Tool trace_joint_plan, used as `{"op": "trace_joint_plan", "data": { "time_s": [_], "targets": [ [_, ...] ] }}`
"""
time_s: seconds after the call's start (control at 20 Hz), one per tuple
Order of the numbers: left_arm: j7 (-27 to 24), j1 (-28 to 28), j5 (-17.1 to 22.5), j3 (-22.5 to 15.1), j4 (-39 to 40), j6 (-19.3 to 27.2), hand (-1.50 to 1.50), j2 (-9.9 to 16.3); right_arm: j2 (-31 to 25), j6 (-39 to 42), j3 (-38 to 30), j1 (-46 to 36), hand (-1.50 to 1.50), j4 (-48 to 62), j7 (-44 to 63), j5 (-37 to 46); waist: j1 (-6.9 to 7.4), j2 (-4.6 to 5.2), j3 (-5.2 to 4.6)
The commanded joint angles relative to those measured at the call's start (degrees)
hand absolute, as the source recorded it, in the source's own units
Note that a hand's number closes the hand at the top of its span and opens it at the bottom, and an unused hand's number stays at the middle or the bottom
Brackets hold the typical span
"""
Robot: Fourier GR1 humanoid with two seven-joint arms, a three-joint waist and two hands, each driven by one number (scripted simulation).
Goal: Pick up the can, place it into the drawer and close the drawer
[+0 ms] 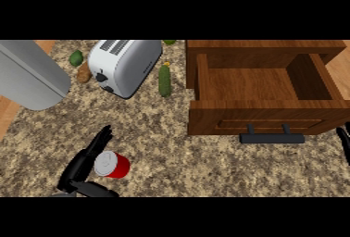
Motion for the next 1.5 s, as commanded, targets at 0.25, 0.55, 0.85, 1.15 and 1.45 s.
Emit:
{"op": "trace_joint_plan", "data": {
  "time_s": [0.25,0.55,0.85,1.15,1.45],
  "targets": [
    [2.07,-4.71,0.12,-1.11,2.85,1.33,-1.50,-1.84,-0.03,1.46,-2.55,-2.12,-1.50,4.32,-2.82,-0.43,0.03,0.02,0.01],
    [0.44,-5.34,-2.06,-3.64,4.17,3.19,-1.50,-3.91,1.19,2.61,-0.95,2.21,-1.50,-1.91,0.47,-0.80,-0.12,0.01,0.00],
    [3.86,-2.00,-0.01,-5.79,-4.02,0.37,1.50,-5.01,0.72,2.06,-2.92,-0.99,-1.50,2.54,-0.81,-1.05,0.16,-0.02,0.03],
    [12.27,-0.49,5.29,-6.42,-11.59,-4.43,1.50,-6.40,1.45,-0.59,-0.69,-1.05,-1.50,-0.30,1.75,-0.23,0.34,-0.07,0.04],
    [11.03,-6.11,10.65,6.10,-6.22,8.45,1.50,-4.32,0.00,1.65,-3.51,-0.12,-1.50,-0.38,0.81,-2.20,0.51,0.05,0.01]
  ]
}}
